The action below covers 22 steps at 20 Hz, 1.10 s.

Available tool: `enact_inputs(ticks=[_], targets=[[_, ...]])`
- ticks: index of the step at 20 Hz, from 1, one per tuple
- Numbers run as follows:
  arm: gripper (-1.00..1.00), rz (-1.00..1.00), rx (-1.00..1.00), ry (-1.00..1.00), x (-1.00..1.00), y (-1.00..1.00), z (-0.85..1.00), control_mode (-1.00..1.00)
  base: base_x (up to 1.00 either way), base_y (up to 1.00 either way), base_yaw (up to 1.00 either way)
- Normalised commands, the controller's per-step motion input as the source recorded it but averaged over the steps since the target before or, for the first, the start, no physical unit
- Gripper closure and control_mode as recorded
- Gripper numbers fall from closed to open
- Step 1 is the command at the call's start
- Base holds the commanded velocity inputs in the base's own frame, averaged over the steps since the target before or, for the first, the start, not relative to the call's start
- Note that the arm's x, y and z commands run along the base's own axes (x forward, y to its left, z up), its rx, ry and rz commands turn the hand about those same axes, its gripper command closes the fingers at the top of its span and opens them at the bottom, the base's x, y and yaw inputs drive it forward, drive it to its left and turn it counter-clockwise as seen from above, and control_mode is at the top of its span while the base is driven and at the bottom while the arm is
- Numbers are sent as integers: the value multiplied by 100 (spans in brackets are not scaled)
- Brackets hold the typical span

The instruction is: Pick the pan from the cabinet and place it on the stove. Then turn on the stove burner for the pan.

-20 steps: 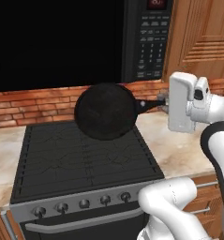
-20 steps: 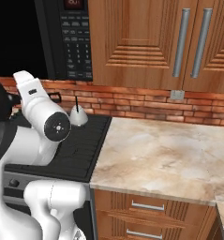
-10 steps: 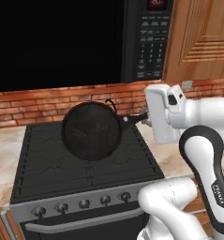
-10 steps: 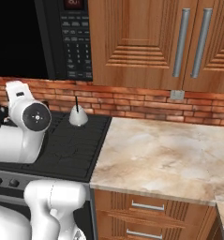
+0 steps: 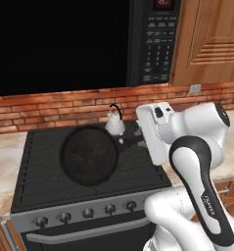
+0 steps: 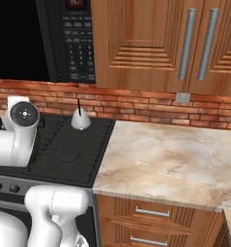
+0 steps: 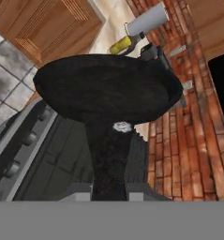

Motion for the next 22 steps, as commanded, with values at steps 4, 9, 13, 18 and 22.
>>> enact_inputs(ticks=[4, 9, 13, 18, 22], targets=[[100, -6, 0, 20, 15, 14, -49, -100, 0, 0, 0], [100, -3, 1, 15, 32, 13, -41, -100, 0, 0, 0], [100, -4, 1, 13, 44, 10, -31, -100, 0, 0, 0], [100, -6, 4, 8, 47, 8, -27, -100, 0, 0, 0], [100, -5, 2, 5, 36, 25, -27, -100, 0, 0, 0]])
